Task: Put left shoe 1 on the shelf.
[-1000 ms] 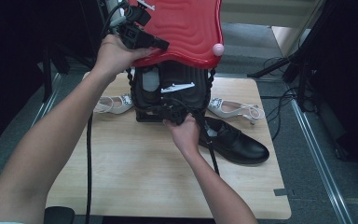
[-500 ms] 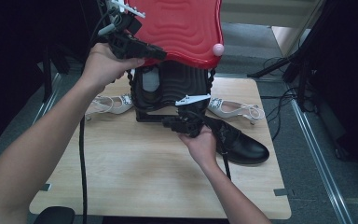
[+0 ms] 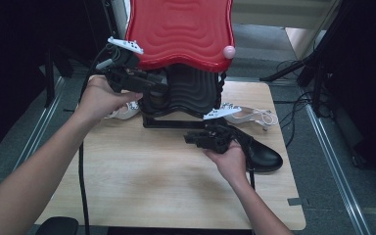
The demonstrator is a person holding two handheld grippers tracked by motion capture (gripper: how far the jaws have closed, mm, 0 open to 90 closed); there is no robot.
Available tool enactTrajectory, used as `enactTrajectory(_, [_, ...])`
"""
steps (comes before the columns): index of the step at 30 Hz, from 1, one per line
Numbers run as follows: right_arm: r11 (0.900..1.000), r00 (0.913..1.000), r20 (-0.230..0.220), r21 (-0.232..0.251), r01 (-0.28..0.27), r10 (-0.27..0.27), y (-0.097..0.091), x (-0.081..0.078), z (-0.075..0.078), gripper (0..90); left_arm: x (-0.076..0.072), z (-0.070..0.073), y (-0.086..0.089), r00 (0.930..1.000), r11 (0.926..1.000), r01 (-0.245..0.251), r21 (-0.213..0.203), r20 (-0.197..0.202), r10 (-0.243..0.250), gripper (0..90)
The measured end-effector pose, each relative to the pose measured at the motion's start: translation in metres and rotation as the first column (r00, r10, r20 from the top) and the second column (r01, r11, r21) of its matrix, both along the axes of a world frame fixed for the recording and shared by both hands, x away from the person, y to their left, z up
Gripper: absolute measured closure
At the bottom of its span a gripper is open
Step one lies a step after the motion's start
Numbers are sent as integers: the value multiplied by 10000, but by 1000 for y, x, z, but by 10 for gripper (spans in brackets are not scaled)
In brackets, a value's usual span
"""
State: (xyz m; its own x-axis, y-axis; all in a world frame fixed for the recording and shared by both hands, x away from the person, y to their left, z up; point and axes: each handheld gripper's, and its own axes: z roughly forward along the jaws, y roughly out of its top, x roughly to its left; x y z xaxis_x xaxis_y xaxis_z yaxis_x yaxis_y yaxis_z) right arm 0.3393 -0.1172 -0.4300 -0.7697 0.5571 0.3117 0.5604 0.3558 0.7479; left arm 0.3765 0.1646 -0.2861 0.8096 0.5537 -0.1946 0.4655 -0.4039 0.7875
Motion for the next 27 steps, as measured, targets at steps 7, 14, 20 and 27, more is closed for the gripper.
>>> enactTrajectory(7, [9997, 9997, -48, -116, 232, -233, -21, -3, -6, 719, -8, -23, 4, 9998, 10000, 48, -74, -205, -50, 553])
enactTrajectory(14, [9988, 9988, -176, -173, 447, -450, -35, -3, -14, 715, -18, -46, 4, 9987, 9994, 219, -279, -446, -232, 538])
enactTrajectory(20, [9977, 9976, -199, -141, 667, -670, -43, -3, -19, 709, -26, -72, 1, 9976, 9996, 262, -63, -646, -266, 537])
enactTrajectory(27, [9968, 9963, -333, -140, 784, -788, -50, 1, -24, 689, -36, -98, 3, 9936, 9983, 440, -385, -1022, -477, 532])
